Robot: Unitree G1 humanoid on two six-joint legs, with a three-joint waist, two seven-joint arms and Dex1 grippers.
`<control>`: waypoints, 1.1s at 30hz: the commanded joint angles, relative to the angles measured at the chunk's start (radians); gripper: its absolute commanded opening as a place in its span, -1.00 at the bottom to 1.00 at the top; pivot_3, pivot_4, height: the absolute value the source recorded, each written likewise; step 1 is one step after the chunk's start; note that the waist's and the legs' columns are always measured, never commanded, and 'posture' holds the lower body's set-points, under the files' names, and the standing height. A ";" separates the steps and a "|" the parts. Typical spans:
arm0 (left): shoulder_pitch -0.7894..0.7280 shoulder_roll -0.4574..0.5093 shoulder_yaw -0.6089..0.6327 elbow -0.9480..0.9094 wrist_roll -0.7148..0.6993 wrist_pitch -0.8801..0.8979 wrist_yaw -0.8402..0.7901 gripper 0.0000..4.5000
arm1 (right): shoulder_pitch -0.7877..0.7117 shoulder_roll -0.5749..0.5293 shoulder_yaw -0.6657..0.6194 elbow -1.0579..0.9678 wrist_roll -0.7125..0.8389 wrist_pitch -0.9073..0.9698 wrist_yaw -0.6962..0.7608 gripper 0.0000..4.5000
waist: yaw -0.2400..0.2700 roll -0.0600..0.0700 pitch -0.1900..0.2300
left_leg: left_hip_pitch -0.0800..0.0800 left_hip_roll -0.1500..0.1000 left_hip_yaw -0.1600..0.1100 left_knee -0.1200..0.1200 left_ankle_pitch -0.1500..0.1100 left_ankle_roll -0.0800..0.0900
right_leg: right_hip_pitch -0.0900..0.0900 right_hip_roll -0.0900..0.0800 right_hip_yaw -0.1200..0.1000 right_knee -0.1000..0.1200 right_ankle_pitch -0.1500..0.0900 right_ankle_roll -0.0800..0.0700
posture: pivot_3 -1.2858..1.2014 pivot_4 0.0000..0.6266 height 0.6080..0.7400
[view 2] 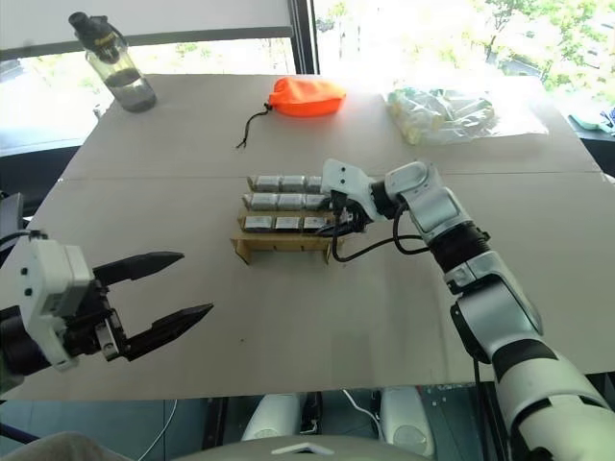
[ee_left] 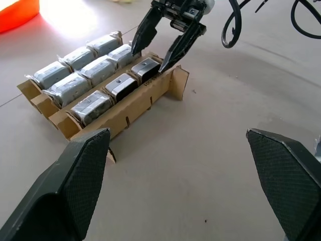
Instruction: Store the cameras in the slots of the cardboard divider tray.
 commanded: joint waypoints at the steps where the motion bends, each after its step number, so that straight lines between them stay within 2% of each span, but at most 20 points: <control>1: -0.002 -0.007 0.003 -0.020 -0.010 -0.015 0.018 1.00 | -0.020 -0.042 -0.086 -0.097 0.056 0.039 0.007 0.91 | 0.002 0.001 0.000 | 0.000 0.000 0.000 0.000 0.000 0.000 | 0.000 0.000 0.000 0.000 0.000 0.000 | 0.03 -0.52 1.00; 4: -0.007 -0.057 -0.062 -0.042 -0.009 -0.040 0.055 1.00 | 0.037 -0.104 -0.130 -0.236 0.124 0.131 0.039 0.91 | 0.004 0.001 0.001 | -0.001 -0.001 -0.001 0.000 0.000 0.000 | 0.000 -0.002 0.000 0.000 0.000 0.000 | 0.03 -0.52 1.00; 7: 0.000 -0.147 -0.196 -0.074 0.082 -0.089 0.122 1.00 | 0.170 -0.156 -0.225 -0.396 0.238 0.200 0.040 0.91 | 0.009 0.000 0.000 | -0.001 -0.002 -0.003 -0.001 0.000 0.000 | 0.001 -0.003 -0.001 -0.003 0.000 0.001 | 0.03 -0.52 1.00; 11: 0.075 -0.234 -0.394 -0.077 0.280 -0.181 0.164 1.00 | 0.366 -0.189 -0.314 -0.484 0.253 0.112 -0.039 0.91 | 0.006 0.001 0.000 | -0.002 -0.002 -0.004 -0.002 -0.001 0.000 | 0.002 -0.002 -0.003 -0.005 0.000 0.001 | 0.03 -0.52 1.00; 14: 0.117 -0.318 -0.522 0.022 0.479 -0.330 0.211 1.00 | 0.548 -0.221 -0.375 -0.537 0.261 0.066 -0.096 0.91 | 0.009 0.001 0.000 | -0.002 -0.002 -0.003 -0.002 -0.001 0.001 | 0.002 -0.002 -0.002 -0.004 0.000 0.001 | 0.03 -0.52 1.00; 16: 0.113 -0.385 -0.564 0.109 0.589 -0.429 0.269 1.00 | 0.645 -0.239 -0.409 -0.541 0.251 0.014 -0.129 0.91 | 0.012 0.001 0.000 | -0.001 -0.002 -0.003 -0.002 -0.001 0.001 | 0.002 -0.001 -0.002 -0.004 0.000 0.000 | 0.03 -0.52 1.00; 20: 0.136 -0.505 -0.600 0.255 0.687 -0.565 0.337 1.00 | 0.805 -0.254 -0.498 -0.498 0.254 -0.143 -0.169 0.91 | 0.012 0.001 -0.001 | 0.001 -0.001 -0.001 -0.001 -0.003 0.006 | 0.002 0.001 -0.001 -0.003 -0.001 -0.001 | 0.03 -0.52 1.00; 24: 0.172 -0.567 -0.621 0.327 0.668 -0.682 0.301 1.00 | 0.942 -0.265 -0.581 -0.462 0.279 -0.241 -0.179 0.91 | 0.013 0.000 -0.001 | 0.002 0.000 0.001 0.000 -0.004 0.008 | 0.002 0.001 0.000 -0.002 -0.001 -0.001 | 0.03 -0.52 1.00; 30: 0.131 -0.523 -0.626 0.402 0.644 -0.722 0.225 1.00 | 1.076 -0.246 -0.642 -0.435 0.314 -0.359 -0.188 0.91 | 0.025 -0.001 -0.002 | 0.002 0.001 0.001 0.000 -0.005 0.009 | 0.002 0.002 0.000 -0.002 -0.002 -0.002 | 0.03 -0.52 1.00; 33: 0.114 -0.500 -0.626 0.420 0.629 -0.724 0.193 1.00 | 1.109 -0.244 -0.646 -0.452 0.324 -0.358 -0.203 0.91 | 0.026 -0.001 -0.003 | 0.003 0.001 0.003 0.000 -0.005 0.009 | 0.002 0.002 0.001 -0.002 -0.002 -0.001 | 0.03 -0.52 1.00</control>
